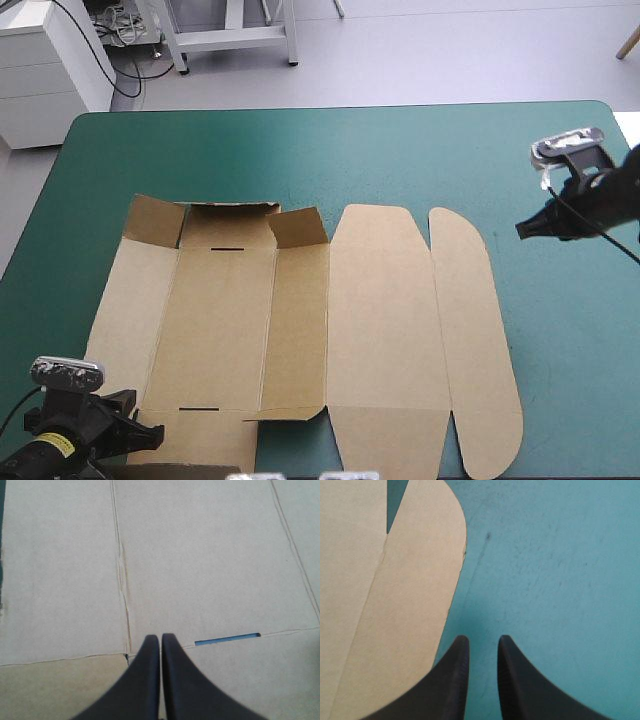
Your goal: Fold the box
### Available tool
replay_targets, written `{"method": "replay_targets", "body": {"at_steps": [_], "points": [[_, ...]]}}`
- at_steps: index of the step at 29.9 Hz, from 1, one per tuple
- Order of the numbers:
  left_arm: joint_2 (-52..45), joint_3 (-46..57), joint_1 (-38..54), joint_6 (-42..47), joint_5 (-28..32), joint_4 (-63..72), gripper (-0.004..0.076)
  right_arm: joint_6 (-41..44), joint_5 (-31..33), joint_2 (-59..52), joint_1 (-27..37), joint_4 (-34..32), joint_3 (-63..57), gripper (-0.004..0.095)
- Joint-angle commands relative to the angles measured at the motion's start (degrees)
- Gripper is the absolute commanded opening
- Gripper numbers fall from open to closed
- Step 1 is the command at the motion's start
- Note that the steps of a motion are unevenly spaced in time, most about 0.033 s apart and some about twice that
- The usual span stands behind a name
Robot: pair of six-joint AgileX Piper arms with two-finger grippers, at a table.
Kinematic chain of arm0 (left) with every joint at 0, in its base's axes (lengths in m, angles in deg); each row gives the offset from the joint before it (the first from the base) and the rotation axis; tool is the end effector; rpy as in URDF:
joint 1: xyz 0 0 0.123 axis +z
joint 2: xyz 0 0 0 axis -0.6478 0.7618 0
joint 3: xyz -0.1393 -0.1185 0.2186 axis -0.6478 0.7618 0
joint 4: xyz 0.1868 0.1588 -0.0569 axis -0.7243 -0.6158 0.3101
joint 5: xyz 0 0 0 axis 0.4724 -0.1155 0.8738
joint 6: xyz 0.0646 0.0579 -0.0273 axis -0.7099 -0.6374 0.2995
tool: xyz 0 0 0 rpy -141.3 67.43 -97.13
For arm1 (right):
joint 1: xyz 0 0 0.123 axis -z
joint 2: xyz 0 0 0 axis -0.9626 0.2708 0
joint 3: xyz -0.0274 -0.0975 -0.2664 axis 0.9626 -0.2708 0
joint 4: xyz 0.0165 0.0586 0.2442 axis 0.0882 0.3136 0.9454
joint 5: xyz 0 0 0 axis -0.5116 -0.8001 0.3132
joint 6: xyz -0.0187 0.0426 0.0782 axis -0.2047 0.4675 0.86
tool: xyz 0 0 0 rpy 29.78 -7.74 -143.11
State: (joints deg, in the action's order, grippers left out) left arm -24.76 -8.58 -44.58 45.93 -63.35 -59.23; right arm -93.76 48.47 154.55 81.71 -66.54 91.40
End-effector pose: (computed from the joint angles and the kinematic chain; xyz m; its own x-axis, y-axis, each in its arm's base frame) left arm 0.0400 -0.0136 0.2668 -0.7141 0.0912 -0.6941 0.1806 0.9819 -0.0568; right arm 0.2664 -0.0237 0.3847 -0.8160 -0.2932 -0.4981 -0.2802 0.9544 -0.1029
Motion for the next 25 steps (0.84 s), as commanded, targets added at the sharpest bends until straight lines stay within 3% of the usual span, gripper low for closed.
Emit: {"method": "replay_targets", "body": {"at_steps": [1,7,12,21,25], "points": [[0.8,-1.3,0.1,0.4,3.0,1.2,-0.0008,2.4,-2.0,-9.8,3.1,3.2,-5.5,0.0180],[0.8,-1.3,0.1,0.4,3.0,1.5,-0.0008,4.3,-2.5,-21.3,3.9,3.6,-16.7,0.0180],[1.0,-1.3,0.1,0.4,2.7,5.5,-0.0008,4.8,-6.4,-27.7,3.9,4.3,-22.4,0.0180],[9.8,-7.4,0.1,-1.5,1.9,8.5,-0.0008,4.8,-7.9,-28.6,3.9,5.5,-23.3,0.0180],[17.8,-13.5,0.1,-1.5,4.5,6.2,-0.0008,4.8,-8.1,-28.6,3.9,5.8,-23.3,0.0180]]}}
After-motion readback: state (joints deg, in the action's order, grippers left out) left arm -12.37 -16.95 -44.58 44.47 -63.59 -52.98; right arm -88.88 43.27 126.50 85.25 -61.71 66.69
